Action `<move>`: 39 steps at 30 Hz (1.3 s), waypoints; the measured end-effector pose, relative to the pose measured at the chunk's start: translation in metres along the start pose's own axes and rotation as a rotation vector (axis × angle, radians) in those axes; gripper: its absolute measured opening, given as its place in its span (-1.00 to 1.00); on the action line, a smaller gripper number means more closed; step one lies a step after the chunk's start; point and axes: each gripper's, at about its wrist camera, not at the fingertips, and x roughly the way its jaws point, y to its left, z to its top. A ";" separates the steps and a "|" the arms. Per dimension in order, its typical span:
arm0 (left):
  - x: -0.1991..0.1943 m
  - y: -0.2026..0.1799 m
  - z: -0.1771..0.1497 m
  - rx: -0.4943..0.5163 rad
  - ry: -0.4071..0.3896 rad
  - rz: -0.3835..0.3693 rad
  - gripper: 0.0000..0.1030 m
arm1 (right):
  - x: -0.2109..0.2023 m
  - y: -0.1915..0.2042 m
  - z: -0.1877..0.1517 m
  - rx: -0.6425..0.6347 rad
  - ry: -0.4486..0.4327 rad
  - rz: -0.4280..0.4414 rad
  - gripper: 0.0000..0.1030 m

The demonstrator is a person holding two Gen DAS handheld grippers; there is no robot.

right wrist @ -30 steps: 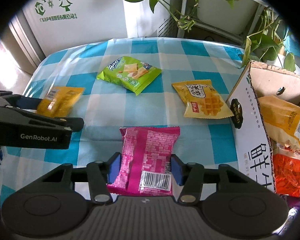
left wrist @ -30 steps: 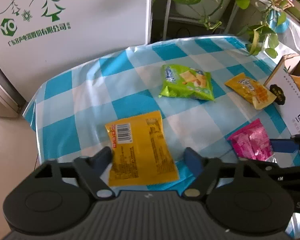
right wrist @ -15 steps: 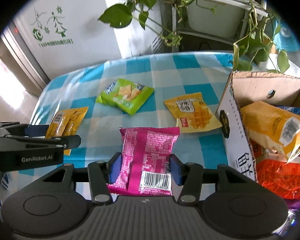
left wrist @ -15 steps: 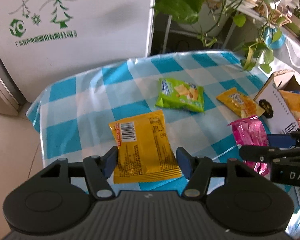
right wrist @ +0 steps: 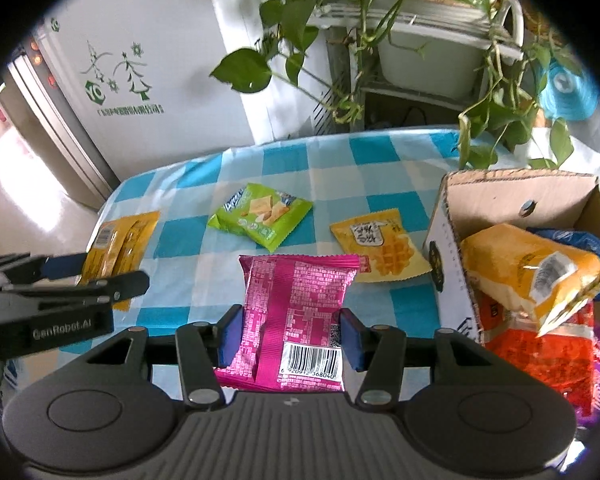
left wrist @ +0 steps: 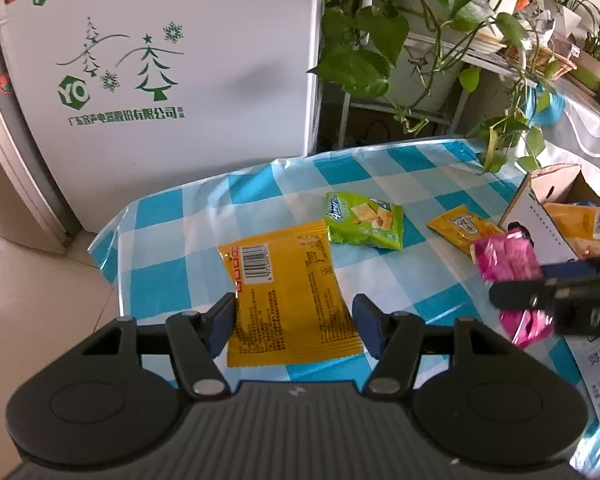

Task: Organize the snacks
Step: 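Carry the pink packet with the right tool while the left tool carries the yellow packet to the box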

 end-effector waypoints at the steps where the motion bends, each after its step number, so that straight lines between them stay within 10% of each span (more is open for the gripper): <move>1: -0.002 -0.001 -0.003 -0.009 -0.002 -0.004 0.20 | -0.003 -0.001 0.000 0.004 -0.006 0.002 0.11; 20: -0.032 -0.026 -0.043 -0.089 -0.011 -0.034 0.20 | -0.060 -0.045 0.005 0.072 -0.134 0.027 0.11; 39: -0.071 -0.132 -0.022 0.029 -0.091 -0.213 0.20 | -0.130 -0.131 -0.017 0.230 -0.263 -0.048 0.11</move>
